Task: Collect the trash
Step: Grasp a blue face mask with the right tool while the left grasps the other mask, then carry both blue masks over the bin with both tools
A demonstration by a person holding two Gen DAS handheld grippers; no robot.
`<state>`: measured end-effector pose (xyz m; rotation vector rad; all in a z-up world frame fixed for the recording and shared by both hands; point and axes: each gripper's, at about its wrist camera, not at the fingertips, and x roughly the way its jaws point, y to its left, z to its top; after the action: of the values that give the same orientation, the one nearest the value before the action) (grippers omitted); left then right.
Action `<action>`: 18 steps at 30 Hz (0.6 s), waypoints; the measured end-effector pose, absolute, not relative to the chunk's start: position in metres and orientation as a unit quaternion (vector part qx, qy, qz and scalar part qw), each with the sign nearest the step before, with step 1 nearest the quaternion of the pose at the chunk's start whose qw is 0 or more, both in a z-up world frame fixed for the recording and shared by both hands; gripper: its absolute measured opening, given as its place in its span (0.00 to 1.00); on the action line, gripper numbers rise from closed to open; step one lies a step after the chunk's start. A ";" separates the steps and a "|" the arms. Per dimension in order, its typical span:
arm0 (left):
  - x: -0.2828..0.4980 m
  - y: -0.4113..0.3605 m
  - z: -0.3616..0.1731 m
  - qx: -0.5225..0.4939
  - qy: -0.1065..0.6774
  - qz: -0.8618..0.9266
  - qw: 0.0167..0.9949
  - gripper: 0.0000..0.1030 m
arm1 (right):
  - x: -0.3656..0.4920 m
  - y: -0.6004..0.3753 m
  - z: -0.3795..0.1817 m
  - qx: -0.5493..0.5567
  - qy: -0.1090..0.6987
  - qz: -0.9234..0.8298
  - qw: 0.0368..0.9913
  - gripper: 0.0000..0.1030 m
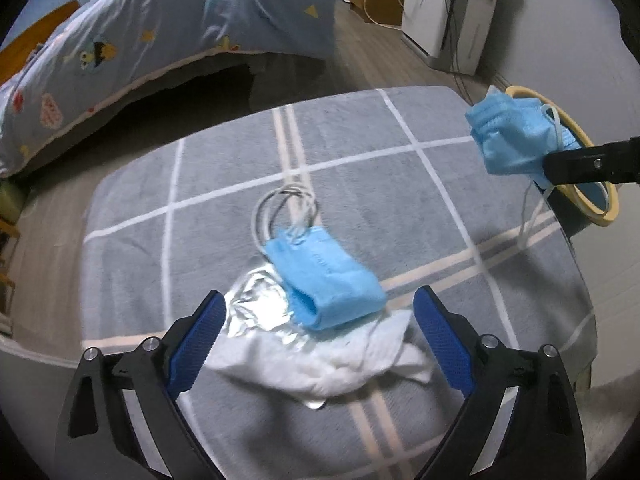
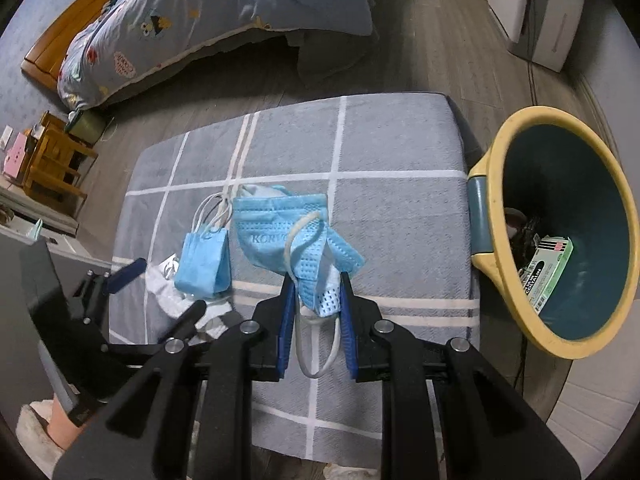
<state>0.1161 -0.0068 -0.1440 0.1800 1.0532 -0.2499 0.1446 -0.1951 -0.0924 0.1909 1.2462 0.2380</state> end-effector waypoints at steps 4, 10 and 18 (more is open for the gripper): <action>0.121 -0.010 -0.155 0.087 0.512 -0.118 0.846 0.63 | 0.146 -0.204 -0.091 0.101 0.579 0.112 0.802 0.20; 0.120 -0.016 -0.156 0.134 0.509 -0.121 0.842 0.34 | 0.148 -0.210 -0.092 0.103 0.580 0.112 0.800 0.20; 0.109 -0.020 -0.097 0.128 0.455 -0.161 0.866 0.26 | 0.151 -0.213 -0.081 0.123 0.565 0.117 0.808 0.20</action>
<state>0.1094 -0.0197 -0.0967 0.2684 0.9531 -0.3365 0.1507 -0.2132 -0.0805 0.2624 1.2079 0.2495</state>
